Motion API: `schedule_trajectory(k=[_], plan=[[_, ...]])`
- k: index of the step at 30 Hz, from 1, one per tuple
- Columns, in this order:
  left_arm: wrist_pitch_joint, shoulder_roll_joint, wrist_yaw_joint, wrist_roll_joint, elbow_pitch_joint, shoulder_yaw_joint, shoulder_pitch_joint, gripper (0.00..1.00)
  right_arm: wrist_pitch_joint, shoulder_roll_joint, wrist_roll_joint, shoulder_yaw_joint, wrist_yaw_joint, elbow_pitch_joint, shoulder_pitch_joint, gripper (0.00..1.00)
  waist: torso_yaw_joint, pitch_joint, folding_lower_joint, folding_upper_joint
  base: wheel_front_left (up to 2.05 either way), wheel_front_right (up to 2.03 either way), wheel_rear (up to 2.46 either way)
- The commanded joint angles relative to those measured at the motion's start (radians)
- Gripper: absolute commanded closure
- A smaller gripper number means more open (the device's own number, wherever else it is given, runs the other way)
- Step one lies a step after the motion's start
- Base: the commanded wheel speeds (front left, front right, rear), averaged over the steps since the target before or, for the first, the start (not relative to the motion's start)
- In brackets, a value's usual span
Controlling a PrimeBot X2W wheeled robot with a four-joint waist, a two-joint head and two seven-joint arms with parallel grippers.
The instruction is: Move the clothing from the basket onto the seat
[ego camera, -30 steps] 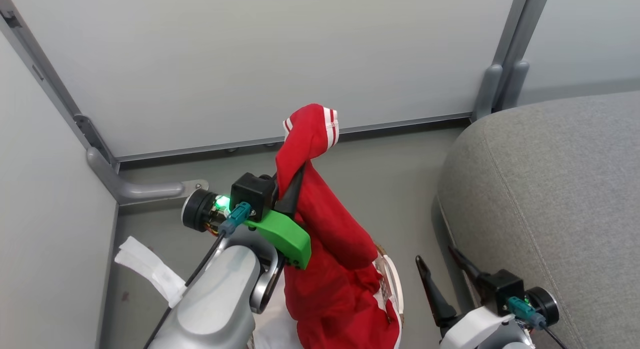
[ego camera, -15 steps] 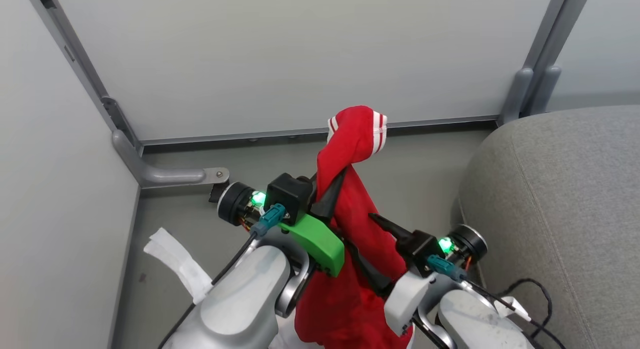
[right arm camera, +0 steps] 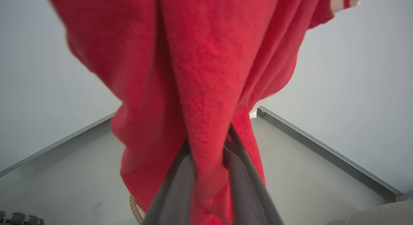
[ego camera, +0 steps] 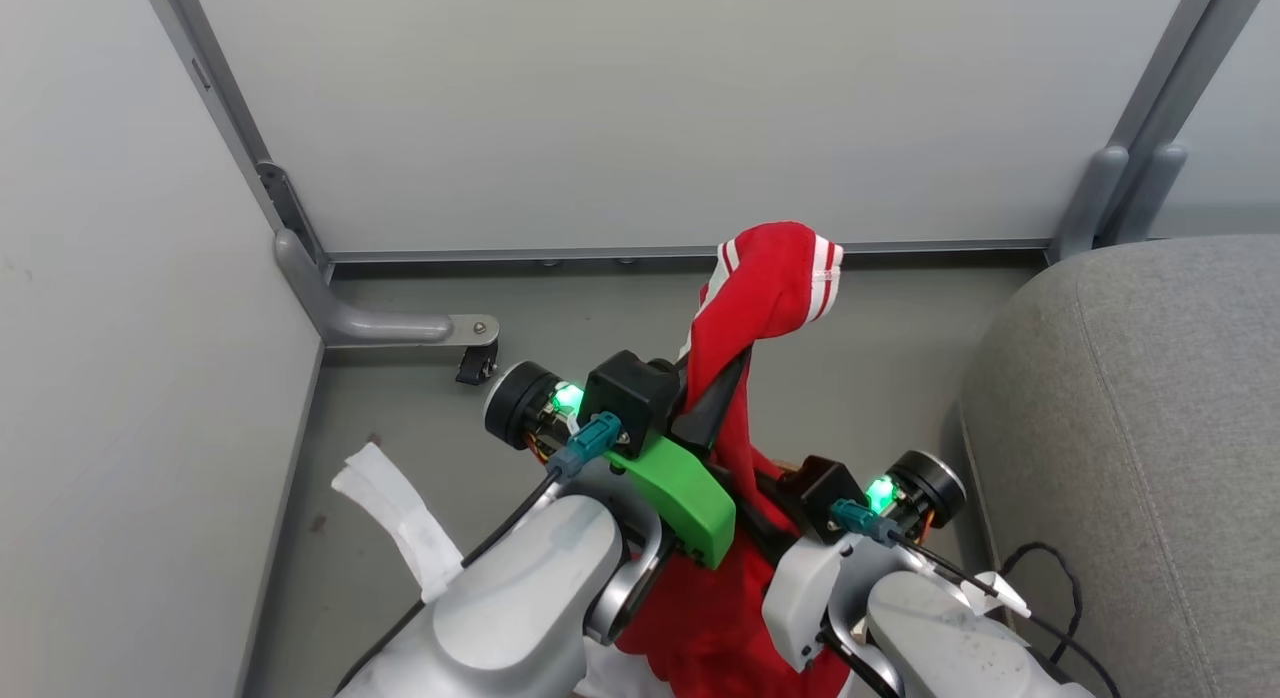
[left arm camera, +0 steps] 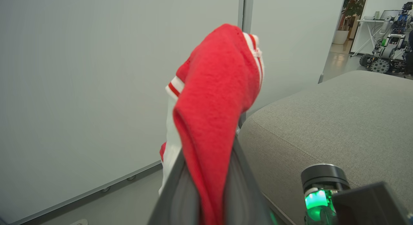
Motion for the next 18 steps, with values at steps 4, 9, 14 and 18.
schedule_trajectory(k=[4,9,14,18], plan=[[-0.005,0.002,0.013,-0.019,0.006,-0.009,-0.027,1.00,-0.001,-0.003,0.063,0.025,-0.001,0.047,0.034,1.00,0.011,0.001,0.0001,0.0000,0.00,0.00,0.00],[-0.007,0.001,0.024,-0.020,0.022,0.010,-0.030,1.00,-0.001,-0.005,0.096,0.009,-0.001,0.075,0.072,1.00,0.003,0.002,0.0001,0.0000,0.00,0.00,0.00],[-0.008,0.004,0.022,0.002,0.035,0.035,-0.013,1.00,0.000,-0.005,0.090,-0.008,-0.001,0.053,0.084,1.00,-0.020,0.005,0.0001,0.0000,0.00,0.00,0.00],[-0.005,0.005,0.018,0.003,0.036,0.066,0.014,0.00,-0.001,-0.004,0.106,-0.053,-0.001,-0.014,0.092,1.00,-0.039,0.006,0.0001,0.0000,0.00,0.00,0.00]])
